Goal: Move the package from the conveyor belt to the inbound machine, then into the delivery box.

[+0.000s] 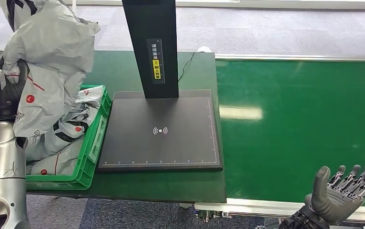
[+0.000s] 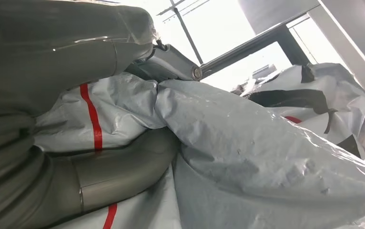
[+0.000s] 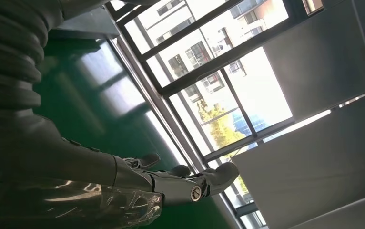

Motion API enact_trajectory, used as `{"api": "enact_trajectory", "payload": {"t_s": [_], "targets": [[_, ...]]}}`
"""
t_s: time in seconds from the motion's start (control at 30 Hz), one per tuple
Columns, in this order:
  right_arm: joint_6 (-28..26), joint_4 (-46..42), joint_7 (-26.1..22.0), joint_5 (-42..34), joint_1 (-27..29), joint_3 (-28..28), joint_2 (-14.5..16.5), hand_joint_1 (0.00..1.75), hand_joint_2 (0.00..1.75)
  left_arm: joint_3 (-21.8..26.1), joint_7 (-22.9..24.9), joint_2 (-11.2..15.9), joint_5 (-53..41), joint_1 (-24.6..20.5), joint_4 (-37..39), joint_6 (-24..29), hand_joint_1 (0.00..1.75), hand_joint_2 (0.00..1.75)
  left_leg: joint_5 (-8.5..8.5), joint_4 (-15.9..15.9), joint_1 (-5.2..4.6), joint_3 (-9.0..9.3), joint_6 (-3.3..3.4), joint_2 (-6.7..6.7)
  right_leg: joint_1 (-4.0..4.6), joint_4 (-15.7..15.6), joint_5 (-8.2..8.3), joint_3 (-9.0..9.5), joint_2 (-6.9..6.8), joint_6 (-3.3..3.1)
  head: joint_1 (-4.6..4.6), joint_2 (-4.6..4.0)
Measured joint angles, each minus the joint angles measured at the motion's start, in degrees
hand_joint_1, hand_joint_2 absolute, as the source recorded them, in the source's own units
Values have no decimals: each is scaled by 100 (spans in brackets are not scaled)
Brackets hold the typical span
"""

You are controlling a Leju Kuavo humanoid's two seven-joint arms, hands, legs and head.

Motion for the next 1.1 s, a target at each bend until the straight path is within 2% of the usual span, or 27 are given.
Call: {"api": "enact_trajectory", "payload": {"t_s": [0.13, 0.27, 0.5, 0.63, 0.87, 1.1], "targets": [[42, -65, 0, 64, 7, 42, -1, 0, 175, -43, 7, 29, -148, 97, 41, 105, 175, 175, 0, -1, 0, 0, 0, 4, 0, 0, 0, 1, 4, 0, -1, 0], [188, -70, 0, 109, 3, 23, -1, 0, 175, 27, 10, 124, -309, 481, -171, 177, 175, 175, -1, -2, 1, -1, -1, 5, 1, 1, -1, 0, 5, -1, -1, 0], [254, -71, 0, 69, 14, -33, -3, 0, 175, 458, 199, 361, -831, 1296, -678, 389, 175, 175, -6, -3, 1, -2, -6, 8, 1, 0, -7, -4, 5, -7, -1, 0], [252, -83, 0, 39, 39, -50, -3, 0, 175, 737, 432, 470, -1289, 1570, -829, 595, 175, 175, -5, -3, 1, -2, -6, 8, 1, 0, -7, -4, 4, -8, -1, 0], [231, -105, 0, 62, 41, -21, -3, 0, 175, 875, 722, 531, -1943, 1613, -762, 587, 175, 175, -5, -3, 1, 2, -7, 3, 1, 0, -6, 0, 3, -7, -2, 0], [231, -98, 0, 160, 7, 89, -1, 0, 175, 737, 968, 453, -2709, 1328, -310, 482, 175, 175, -5, -2, 1, 3, -7, -2, 1, 0, -6, 2, 2, -7, -2, 0]]}}
